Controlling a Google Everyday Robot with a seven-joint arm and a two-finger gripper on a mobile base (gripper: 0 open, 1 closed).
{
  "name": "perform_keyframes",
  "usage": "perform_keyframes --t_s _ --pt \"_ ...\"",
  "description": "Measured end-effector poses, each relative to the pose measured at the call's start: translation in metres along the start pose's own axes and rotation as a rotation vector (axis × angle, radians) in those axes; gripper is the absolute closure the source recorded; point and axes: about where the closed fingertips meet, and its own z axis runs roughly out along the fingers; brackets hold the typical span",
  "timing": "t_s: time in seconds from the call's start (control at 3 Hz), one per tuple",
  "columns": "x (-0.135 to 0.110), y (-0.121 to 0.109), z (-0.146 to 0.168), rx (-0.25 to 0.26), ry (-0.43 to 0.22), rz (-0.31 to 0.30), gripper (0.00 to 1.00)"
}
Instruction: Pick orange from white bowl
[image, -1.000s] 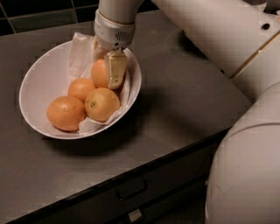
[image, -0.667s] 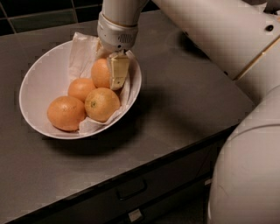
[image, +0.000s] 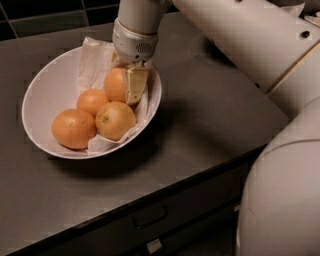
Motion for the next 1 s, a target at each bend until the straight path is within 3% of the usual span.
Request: perform_keyframes --t_s 0.67,1.0 --pt "-0.002 -0.003 0.000 0.024 -0.014 -0.004 0.98" --pt "-0.013 0.001 -0.015 0.111 -0.055 -0.044 1.00"
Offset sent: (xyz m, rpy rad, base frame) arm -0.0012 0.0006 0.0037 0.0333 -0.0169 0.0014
